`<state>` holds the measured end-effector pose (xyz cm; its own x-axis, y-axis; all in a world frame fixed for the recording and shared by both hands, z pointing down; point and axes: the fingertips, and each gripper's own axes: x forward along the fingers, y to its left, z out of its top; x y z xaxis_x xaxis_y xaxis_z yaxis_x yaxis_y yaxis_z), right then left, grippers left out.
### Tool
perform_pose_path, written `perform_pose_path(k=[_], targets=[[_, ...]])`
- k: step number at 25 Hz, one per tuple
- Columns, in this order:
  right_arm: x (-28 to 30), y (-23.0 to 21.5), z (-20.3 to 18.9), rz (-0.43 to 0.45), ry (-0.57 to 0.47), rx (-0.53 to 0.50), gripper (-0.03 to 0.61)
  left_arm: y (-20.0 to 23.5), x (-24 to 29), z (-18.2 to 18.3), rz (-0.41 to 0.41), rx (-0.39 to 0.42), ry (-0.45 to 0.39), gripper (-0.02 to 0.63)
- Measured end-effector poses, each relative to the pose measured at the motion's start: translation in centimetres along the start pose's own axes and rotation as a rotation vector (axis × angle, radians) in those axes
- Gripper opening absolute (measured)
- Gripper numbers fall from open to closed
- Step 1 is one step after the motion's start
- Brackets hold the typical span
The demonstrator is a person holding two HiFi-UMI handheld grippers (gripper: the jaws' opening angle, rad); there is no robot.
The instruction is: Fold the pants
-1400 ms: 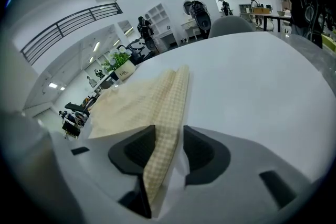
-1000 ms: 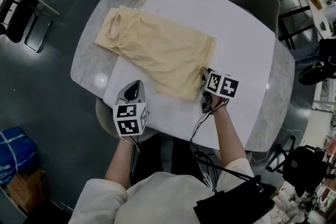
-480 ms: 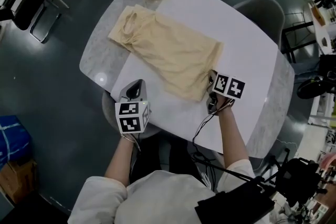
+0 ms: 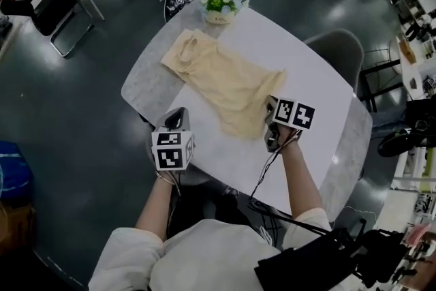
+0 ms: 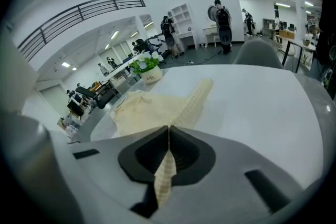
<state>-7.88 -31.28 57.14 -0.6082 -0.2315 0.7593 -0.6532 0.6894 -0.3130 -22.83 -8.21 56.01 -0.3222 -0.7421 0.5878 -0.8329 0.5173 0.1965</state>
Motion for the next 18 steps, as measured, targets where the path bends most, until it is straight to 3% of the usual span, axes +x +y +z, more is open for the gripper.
perform_pose_path(k=[7, 18], targets=[[0.9, 7.6, 3.7, 0.078, -0.006, -0.06, -0.002, 3.4, -2.1, 3.5, 0.039, -0.033, -0.059, 0.002], [6.1, 18.4, 8.4, 0.177, -0.01, 0.003, -0.002, 10.3, -3.1, 5.4, 0.069, -0.044, -0.065, 0.002]])
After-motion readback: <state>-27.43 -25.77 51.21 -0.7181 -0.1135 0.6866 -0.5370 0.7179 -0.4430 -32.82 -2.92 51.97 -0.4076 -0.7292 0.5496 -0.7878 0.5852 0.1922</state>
